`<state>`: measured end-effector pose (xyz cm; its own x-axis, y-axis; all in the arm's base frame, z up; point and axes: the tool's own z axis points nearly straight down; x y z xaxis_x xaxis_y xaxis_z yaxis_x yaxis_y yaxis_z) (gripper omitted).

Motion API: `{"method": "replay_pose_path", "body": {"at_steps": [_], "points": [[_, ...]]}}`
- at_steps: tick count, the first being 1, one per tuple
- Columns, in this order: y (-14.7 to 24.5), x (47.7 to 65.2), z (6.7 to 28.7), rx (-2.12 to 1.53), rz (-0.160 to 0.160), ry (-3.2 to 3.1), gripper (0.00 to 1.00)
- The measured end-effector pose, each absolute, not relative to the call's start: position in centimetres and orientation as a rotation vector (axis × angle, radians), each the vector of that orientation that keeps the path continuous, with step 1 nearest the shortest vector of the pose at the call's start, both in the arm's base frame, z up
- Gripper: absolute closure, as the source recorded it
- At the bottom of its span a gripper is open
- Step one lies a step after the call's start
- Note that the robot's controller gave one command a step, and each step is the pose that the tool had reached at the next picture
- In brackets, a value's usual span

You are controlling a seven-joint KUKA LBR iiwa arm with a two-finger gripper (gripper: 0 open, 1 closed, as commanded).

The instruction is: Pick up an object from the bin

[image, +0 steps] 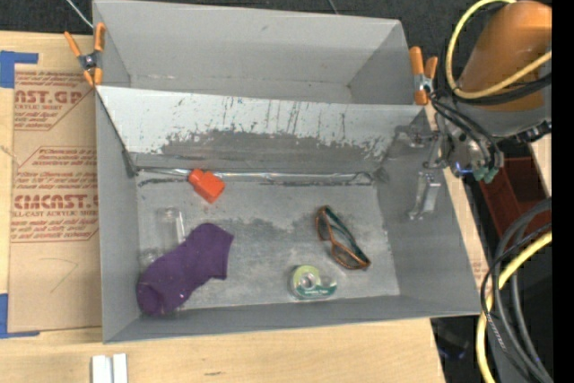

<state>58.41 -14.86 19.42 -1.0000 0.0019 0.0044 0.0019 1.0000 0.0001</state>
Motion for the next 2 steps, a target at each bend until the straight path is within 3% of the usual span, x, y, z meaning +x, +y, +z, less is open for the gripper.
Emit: {"method": "replay_pose_path", "body": {"at_steps": [1, 2], "points": [[-14.8, 58.6, 19.9, 0.001, 0.002, -3.144, 0.00], [-10.4, 53.4, 6.7, -0.340, -0.003, -3.114, 0.00]]}}
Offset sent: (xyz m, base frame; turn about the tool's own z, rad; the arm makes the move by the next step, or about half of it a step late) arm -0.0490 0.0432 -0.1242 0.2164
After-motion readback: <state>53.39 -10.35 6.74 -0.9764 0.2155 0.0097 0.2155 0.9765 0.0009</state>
